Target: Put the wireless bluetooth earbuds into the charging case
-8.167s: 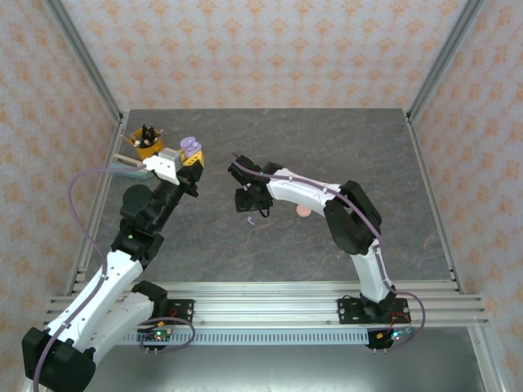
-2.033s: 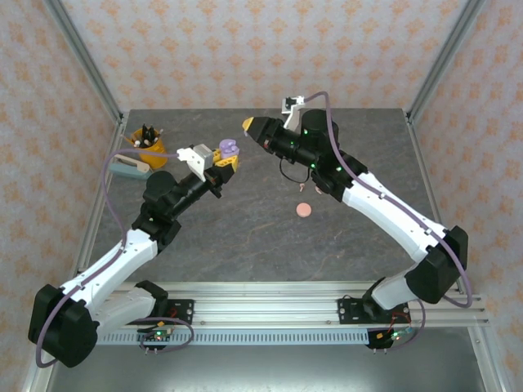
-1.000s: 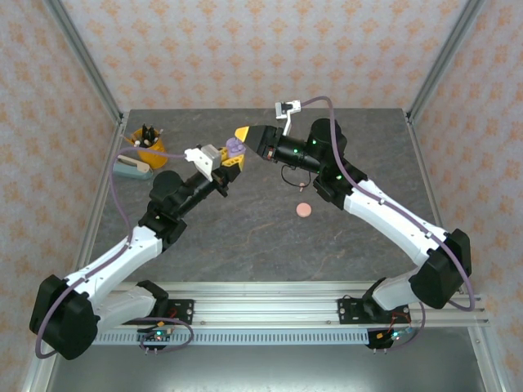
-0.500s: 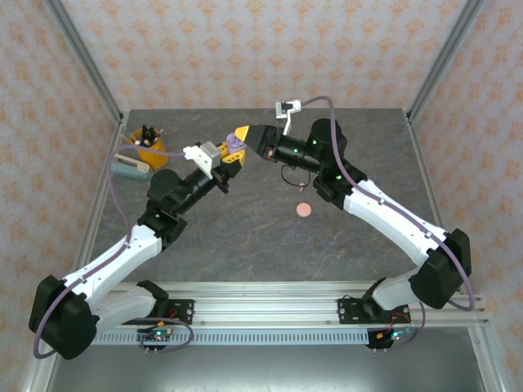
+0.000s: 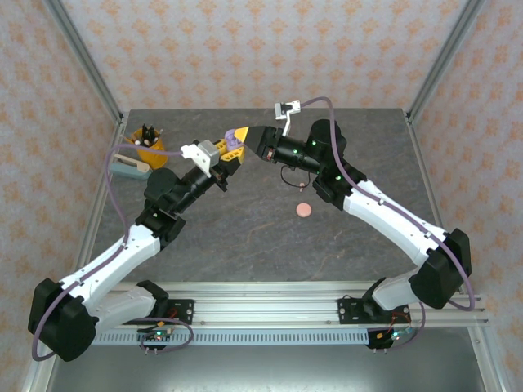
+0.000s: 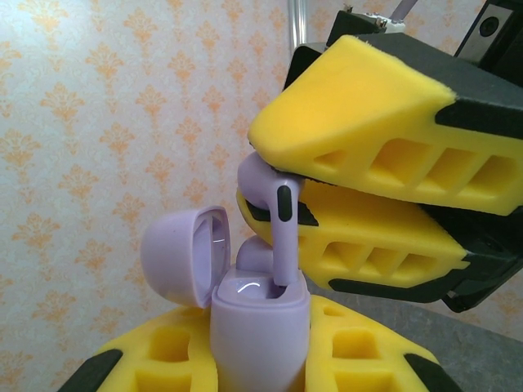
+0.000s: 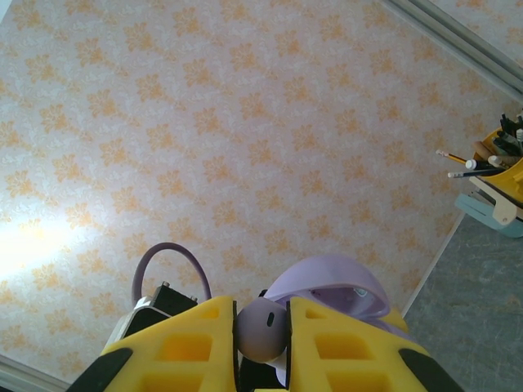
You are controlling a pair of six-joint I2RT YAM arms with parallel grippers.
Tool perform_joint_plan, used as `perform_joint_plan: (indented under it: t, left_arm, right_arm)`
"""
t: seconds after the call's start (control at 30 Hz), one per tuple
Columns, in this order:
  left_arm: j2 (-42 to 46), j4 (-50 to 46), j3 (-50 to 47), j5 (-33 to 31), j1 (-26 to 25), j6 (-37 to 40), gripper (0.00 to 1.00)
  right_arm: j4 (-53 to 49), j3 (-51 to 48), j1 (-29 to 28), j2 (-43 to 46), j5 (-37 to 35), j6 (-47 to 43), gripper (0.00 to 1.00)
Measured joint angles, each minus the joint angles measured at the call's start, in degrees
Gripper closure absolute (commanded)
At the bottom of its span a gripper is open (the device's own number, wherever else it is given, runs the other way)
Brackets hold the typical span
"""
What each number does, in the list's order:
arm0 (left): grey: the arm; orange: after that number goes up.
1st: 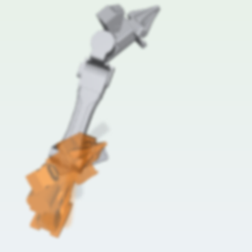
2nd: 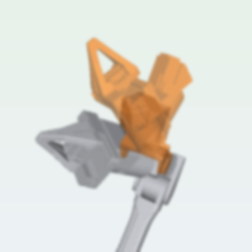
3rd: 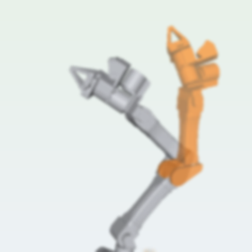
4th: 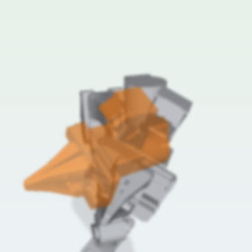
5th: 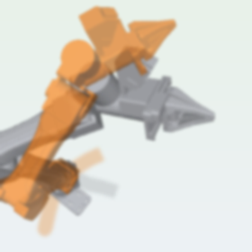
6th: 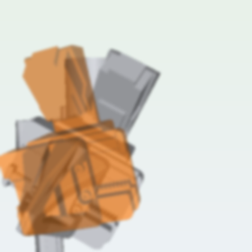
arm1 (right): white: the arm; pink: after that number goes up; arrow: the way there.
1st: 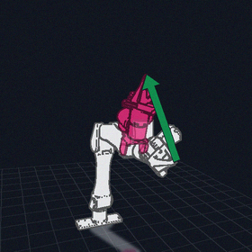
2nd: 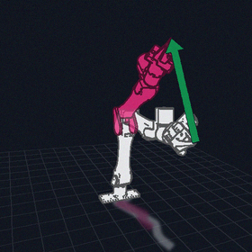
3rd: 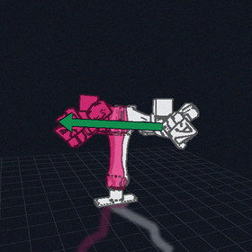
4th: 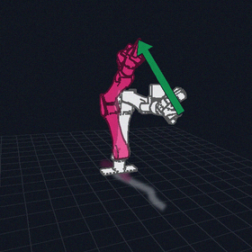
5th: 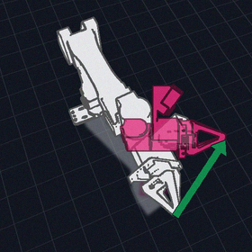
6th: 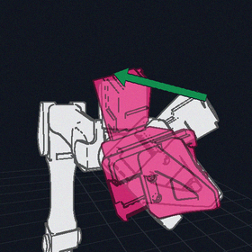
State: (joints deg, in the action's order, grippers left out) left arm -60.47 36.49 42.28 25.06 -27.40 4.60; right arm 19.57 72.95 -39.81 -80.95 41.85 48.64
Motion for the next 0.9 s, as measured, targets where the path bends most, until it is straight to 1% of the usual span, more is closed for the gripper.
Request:
perform_joint_plan:
  t: [0.13, 0.67, 0.9]
  left_arm:
    - [0.0, -0.1, 0.0, 0.0, 0.0, 0.0, 1.0]
    - [0.0, -1.1, 0.0, -0.3, 0.0, 0.0, 1.0]
    - [0.0, -3.3, 0.0, -0.7, 0.0, 0.7, 1.0]
  right_arm:
    - [-0.4, 0.0, 0.0, 0.0, 0.0, -0.5, 0.84]
    - [-2.5, 0.5, -0.7, -0.2, -1.0, -2.4, 0.84]
    - [-7.0, 1.0, -1.0, 0.0, -3.2, -5.6, 0.84]
